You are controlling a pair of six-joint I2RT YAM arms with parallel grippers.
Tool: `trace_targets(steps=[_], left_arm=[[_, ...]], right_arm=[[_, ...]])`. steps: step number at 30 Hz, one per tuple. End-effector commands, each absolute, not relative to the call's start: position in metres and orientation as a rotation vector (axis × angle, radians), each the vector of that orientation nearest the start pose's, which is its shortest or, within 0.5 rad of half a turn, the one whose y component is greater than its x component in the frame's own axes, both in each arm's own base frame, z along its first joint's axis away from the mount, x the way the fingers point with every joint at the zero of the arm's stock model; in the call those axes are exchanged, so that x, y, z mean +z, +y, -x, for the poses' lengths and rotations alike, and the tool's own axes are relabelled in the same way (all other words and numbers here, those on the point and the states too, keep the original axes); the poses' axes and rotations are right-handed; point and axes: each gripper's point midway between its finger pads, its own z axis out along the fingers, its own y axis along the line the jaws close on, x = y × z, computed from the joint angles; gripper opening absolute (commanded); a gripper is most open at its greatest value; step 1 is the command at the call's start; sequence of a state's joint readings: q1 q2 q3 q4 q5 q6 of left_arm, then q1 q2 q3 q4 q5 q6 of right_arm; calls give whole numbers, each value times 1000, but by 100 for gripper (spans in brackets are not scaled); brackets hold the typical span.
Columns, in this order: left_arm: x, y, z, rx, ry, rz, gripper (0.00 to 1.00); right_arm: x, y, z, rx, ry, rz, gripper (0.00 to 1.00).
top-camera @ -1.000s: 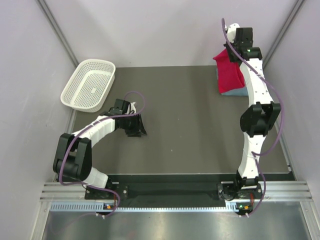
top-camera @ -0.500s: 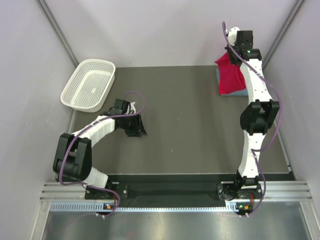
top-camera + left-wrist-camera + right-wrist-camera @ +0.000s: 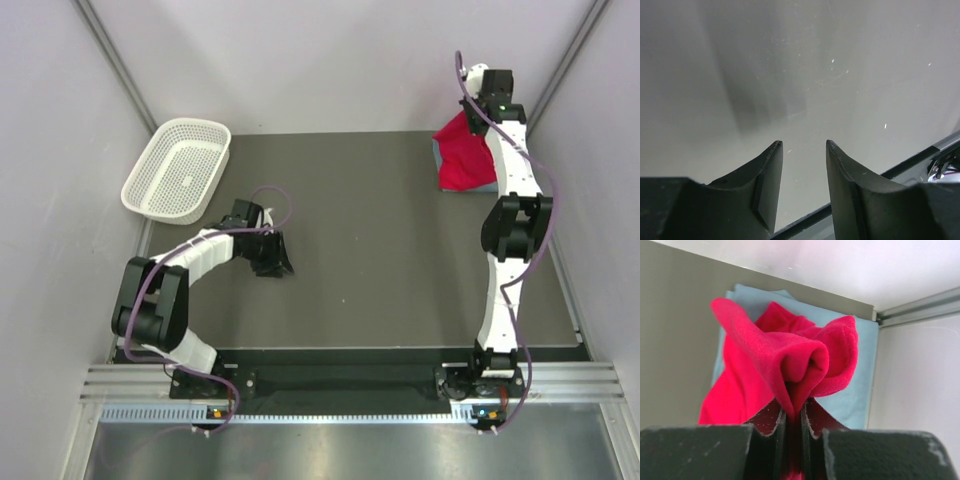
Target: Fold and stack the t-shirts
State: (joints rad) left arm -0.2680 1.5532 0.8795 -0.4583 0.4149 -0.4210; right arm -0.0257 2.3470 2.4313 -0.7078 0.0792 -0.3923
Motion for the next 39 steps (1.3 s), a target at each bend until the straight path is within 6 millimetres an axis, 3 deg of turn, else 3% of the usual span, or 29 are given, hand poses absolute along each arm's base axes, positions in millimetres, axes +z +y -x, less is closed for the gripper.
trace_targets(steps=[1, 15, 18, 30, 39], left_arm=[[58, -169, -286, -784, 2739, 81, 45], [43, -164, -290, -723, 2809, 101, 45], [42, -165, -293, -717, 2818, 107, 44], [34, -168, -303, -708, 2856, 157, 44], [28, -171, -308, -703, 2885, 173, 44]], right_arm=[[240, -64, -642, -341, 2051, 303, 0], [209, -98, -675, -364, 1988, 245, 0], [193, -107, -680, -376, 1998, 233, 0], [160, -148, -680, -485, 2023, 145, 0], [130, -161, -677, -508, 2071, 145, 0]])
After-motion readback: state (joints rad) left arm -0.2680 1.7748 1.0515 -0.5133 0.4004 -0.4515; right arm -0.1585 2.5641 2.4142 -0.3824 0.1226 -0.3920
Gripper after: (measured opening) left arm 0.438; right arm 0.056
